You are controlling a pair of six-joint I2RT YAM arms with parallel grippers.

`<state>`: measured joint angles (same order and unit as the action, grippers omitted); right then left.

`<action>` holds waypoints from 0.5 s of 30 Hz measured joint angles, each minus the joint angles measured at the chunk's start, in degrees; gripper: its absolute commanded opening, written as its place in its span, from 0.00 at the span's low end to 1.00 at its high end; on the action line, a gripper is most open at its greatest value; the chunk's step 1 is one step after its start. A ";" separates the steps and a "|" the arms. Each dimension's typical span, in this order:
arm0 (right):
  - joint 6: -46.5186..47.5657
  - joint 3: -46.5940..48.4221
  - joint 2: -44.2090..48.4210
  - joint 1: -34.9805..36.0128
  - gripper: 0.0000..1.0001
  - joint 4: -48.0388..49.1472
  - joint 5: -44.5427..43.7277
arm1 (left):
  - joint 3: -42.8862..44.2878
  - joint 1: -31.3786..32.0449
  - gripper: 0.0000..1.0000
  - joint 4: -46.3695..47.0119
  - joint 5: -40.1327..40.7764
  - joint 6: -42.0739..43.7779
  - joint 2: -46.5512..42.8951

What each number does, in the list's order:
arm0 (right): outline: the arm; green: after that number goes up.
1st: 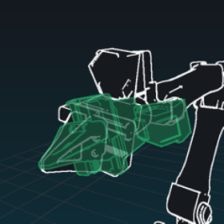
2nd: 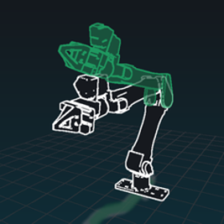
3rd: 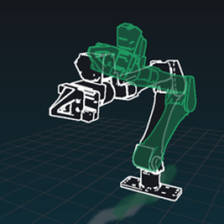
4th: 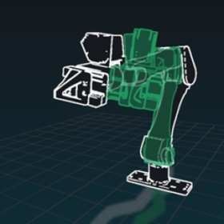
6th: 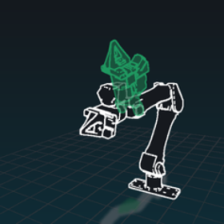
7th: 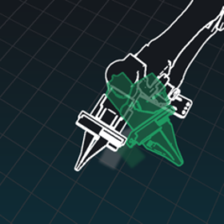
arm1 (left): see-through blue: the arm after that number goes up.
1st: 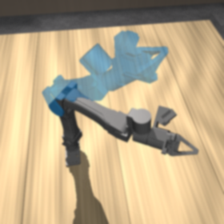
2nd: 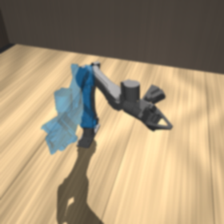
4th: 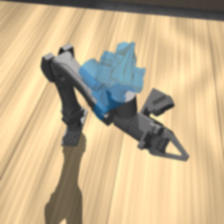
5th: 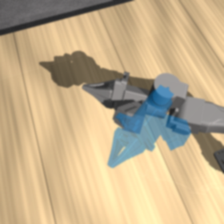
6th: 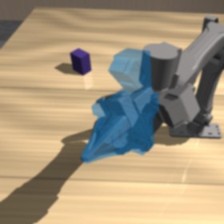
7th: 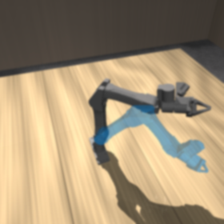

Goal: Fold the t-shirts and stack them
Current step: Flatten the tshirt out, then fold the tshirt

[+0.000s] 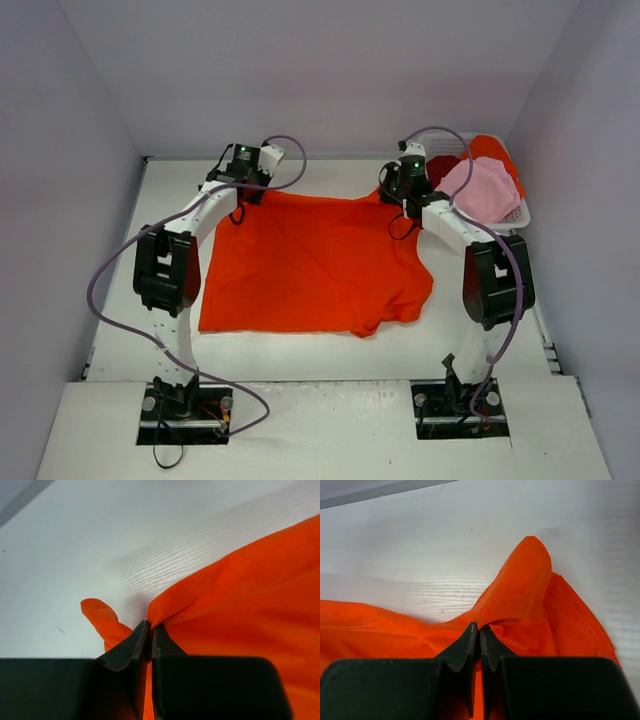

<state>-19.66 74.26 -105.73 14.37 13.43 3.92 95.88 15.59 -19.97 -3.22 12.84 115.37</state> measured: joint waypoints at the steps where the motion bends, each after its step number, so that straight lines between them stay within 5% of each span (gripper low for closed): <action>1: 0.00 -0.50 0.92 0.02 0.00 -0.20 -0.04 | 0.00 0.98 0.00 -0.46 1.36 -0.02 -0.83; 8: 0.13 -4.79 8.63 0.42 0.00 -1.36 -0.28 | -0.26 8.07 0.00 -4.31 10.80 -0.74 -4.42; 15: 0.22 -9.03 15.63 1.75 0.00 -3.30 -1.18 | -5.75 8.63 0.00 -6.84 13.84 -6.03 -10.80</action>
<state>-19.44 65.23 -90.11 16.12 10.13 2.74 90.13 24.23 -26.81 10.61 6.81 104.57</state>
